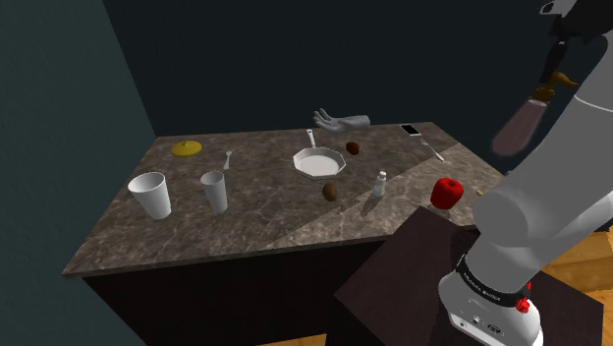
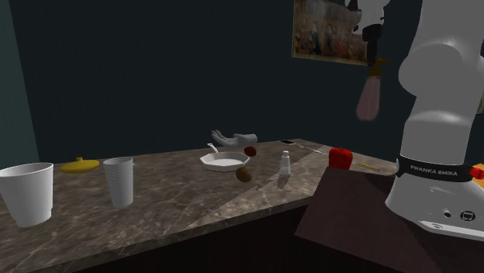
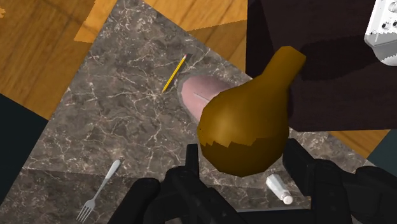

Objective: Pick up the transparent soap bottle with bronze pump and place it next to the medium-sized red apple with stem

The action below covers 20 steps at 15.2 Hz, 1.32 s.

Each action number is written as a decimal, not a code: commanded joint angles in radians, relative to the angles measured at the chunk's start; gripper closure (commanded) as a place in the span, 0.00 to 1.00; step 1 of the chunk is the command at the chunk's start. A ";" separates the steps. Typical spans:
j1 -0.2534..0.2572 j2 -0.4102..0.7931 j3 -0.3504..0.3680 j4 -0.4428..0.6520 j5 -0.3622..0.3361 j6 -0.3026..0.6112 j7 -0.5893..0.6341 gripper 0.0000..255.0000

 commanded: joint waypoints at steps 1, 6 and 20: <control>0.002 -0.007 0.002 -0.033 -0.005 0.029 0.006 1.00; 0.004 -0.021 0.005 -0.112 -0.015 0.098 0.018 1.00; 0.002 -0.015 0.001 -0.296 -0.013 0.285 0.026 1.00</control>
